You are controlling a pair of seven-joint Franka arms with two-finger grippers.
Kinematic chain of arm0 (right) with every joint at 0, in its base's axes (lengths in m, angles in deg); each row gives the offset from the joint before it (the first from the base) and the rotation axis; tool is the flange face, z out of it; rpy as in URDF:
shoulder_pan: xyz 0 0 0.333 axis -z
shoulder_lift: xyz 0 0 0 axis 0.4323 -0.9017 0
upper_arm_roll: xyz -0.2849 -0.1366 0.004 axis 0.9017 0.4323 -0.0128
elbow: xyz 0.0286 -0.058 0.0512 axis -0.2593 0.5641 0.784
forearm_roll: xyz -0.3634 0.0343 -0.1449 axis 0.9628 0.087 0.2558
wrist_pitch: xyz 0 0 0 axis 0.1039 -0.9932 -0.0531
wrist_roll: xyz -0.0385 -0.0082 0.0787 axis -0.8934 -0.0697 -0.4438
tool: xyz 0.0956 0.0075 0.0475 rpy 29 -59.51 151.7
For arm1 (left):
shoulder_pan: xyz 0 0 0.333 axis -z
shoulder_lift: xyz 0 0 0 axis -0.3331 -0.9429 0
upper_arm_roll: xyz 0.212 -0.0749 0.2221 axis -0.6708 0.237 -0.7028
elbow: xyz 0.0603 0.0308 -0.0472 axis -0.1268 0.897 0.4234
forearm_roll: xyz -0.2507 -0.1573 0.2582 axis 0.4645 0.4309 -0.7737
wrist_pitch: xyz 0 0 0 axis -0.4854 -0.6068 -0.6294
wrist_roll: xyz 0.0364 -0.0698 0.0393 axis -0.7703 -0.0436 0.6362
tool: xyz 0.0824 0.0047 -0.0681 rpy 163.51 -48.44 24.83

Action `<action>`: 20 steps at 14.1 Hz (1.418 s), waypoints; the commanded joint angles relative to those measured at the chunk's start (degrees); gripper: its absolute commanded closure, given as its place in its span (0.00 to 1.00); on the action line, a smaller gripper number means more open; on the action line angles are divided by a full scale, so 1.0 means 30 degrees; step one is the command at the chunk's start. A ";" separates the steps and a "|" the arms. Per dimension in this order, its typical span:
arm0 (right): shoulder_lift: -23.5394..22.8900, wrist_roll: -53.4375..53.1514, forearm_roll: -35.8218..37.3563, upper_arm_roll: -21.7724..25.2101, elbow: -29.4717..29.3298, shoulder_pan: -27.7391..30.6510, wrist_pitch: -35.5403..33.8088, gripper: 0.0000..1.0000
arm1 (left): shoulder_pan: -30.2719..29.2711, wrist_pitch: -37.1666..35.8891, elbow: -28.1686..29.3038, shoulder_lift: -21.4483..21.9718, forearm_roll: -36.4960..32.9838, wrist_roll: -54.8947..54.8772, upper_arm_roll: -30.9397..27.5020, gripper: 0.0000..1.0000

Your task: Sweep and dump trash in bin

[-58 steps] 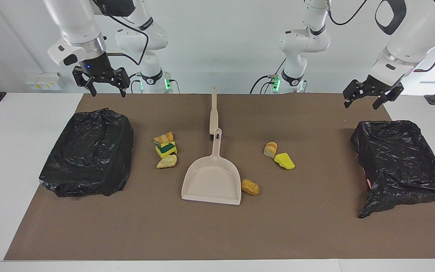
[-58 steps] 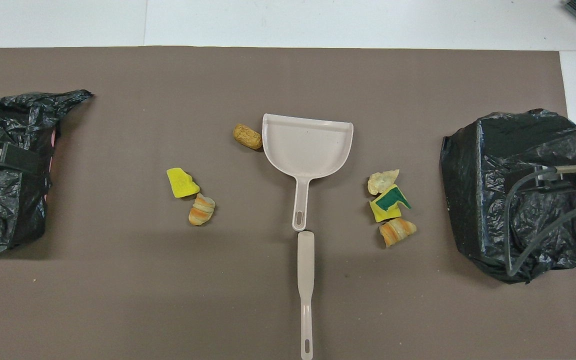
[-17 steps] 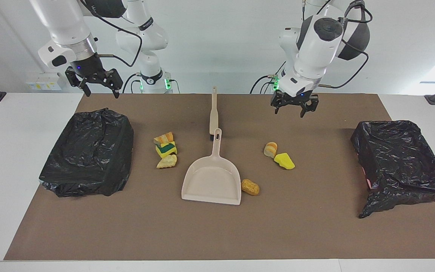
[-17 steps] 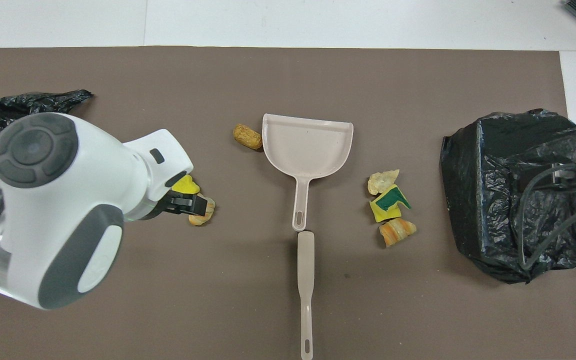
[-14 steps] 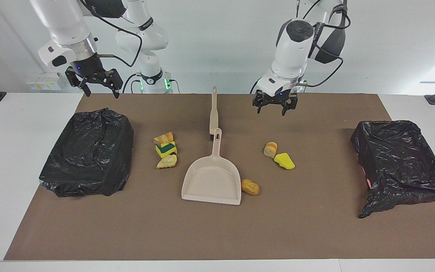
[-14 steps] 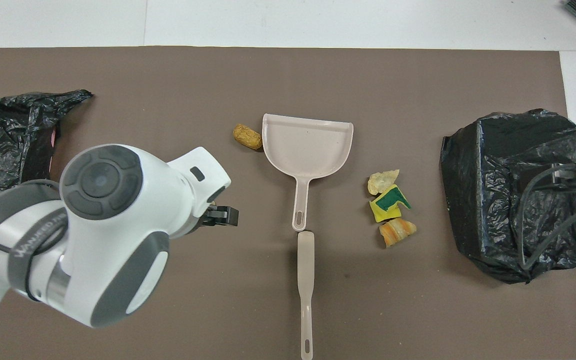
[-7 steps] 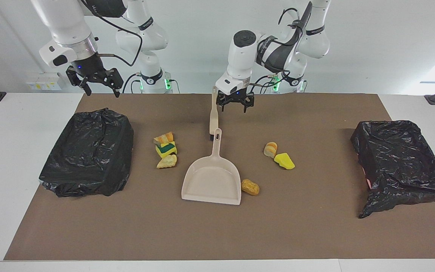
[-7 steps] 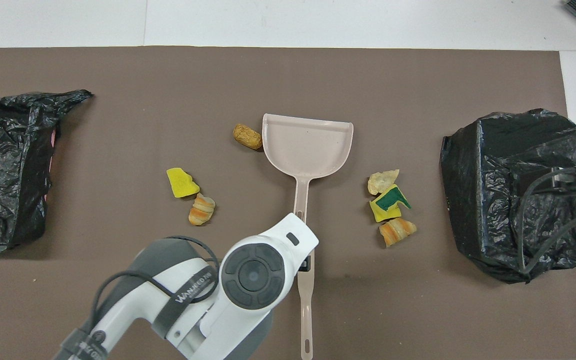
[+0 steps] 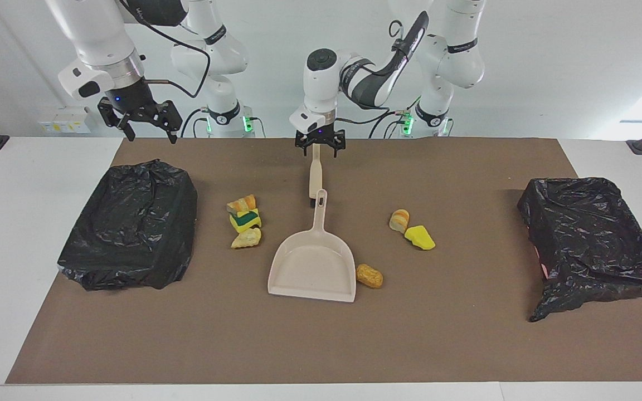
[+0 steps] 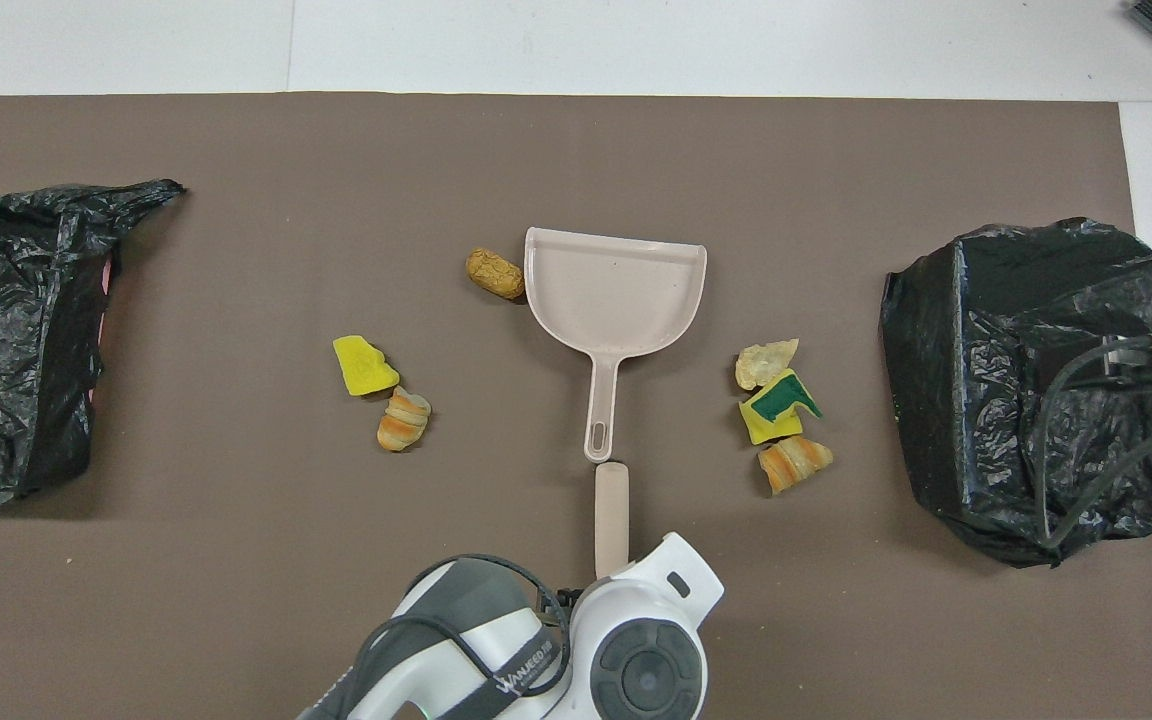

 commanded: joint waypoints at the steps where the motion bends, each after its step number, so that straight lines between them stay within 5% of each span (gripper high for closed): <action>1: 0.0596 -0.0033 -0.0258 -0.0113 0.0676 0.0181 0.0361 0.00 | 0.1285 0.0578 0.0559 -0.0415 0.0157 0.1198 -0.0395 0.00; 5: 0.0596 0.0025 -0.0258 -0.0084 0.0676 0.0181 0.0332 0.00 | 0.1316 0.0607 0.0559 -0.0594 0.0157 0.2224 -0.0366 0.00; 10: 0.0596 0.0143 -0.0258 -0.0113 0.0676 0.0181 0.0273 0.00 | 0.1287 0.0578 0.0705 -0.0594 0.0157 0.2814 -0.0366 0.48; 15: 0.0596 0.0143 -0.0229 -0.0113 0.0676 0.0181 0.0273 0.00 | 0.1229 0.0666 0.1086 -0.0623 0.0860 0.2579 -0.0366 0.52; 17: 0.0596 0.0143 -0.0258 -0.0113 0.0676 0.0181 0.0273 0.00 | 0.1083 0.0433 0.1028 -0.0594 0.0861 0.2609 -0.0395 0.85; 20: 0.0596 0.0143 -0.0258 -0.0113 0.0676 0.0181 0.0273 0.00 | 0.0643 -0.0065 0.0735 -0.0272 0.0861 0.2580 -0.0395 0.93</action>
